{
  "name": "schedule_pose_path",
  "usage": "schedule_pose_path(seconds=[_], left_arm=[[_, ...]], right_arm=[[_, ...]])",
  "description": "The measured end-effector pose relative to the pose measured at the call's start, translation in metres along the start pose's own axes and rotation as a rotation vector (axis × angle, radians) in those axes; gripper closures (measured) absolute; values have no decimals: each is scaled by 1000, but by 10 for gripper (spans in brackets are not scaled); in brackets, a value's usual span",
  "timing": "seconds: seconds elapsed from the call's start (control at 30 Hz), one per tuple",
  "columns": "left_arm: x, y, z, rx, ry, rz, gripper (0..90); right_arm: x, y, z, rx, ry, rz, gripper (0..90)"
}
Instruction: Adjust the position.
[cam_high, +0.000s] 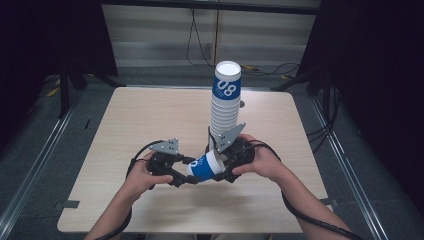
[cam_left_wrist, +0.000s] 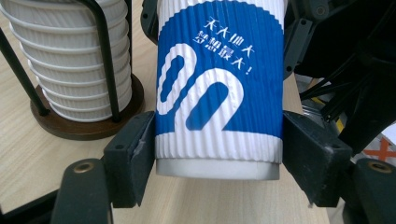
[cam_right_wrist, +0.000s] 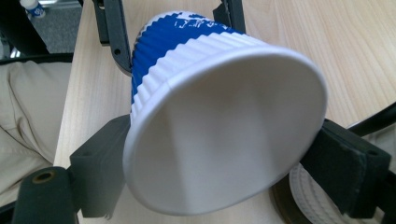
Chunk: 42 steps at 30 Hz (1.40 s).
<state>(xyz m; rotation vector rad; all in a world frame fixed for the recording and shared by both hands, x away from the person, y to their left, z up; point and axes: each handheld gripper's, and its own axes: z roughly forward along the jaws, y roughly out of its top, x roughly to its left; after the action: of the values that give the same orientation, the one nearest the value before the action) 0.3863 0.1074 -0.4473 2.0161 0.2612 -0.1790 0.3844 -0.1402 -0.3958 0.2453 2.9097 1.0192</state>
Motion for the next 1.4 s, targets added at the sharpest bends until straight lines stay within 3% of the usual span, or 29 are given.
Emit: schedule_pose_path(seconds=[0.1,0.27,0.37,0.43,0.53,0.57,0.63,0.9,1.4], left_arm=[[0,0,1,9,11,10,290],[-1,1,3,66,32,33,283],[-1,0,6,109,71,38,190],[-1,-2,7,118,74,41,175],[-2,-5,5,141,95,40,171],[-3,-6,6,135,104,24,165],[-2,-8,4,171,127,24,164],[-3,-15,-1,146,134,-13,161],[-3,-29,-3,134,152,-44,161]], right_arm=[[0,2,0,10,-5,-9,147],[1,3,1,43,-4,-20,170],[0,2,1,58,-17,-25,178],[-1,1,0,61,-7,-23,180],[-1,1,-1,107,-26,-26,180],[-1,1,-1,115,-28,-28,180],[-2,2,-1,141,-38,-29,180],[0,5,-2,233,-46,-51,175],[2,4,3,404,-57,-87,162]])
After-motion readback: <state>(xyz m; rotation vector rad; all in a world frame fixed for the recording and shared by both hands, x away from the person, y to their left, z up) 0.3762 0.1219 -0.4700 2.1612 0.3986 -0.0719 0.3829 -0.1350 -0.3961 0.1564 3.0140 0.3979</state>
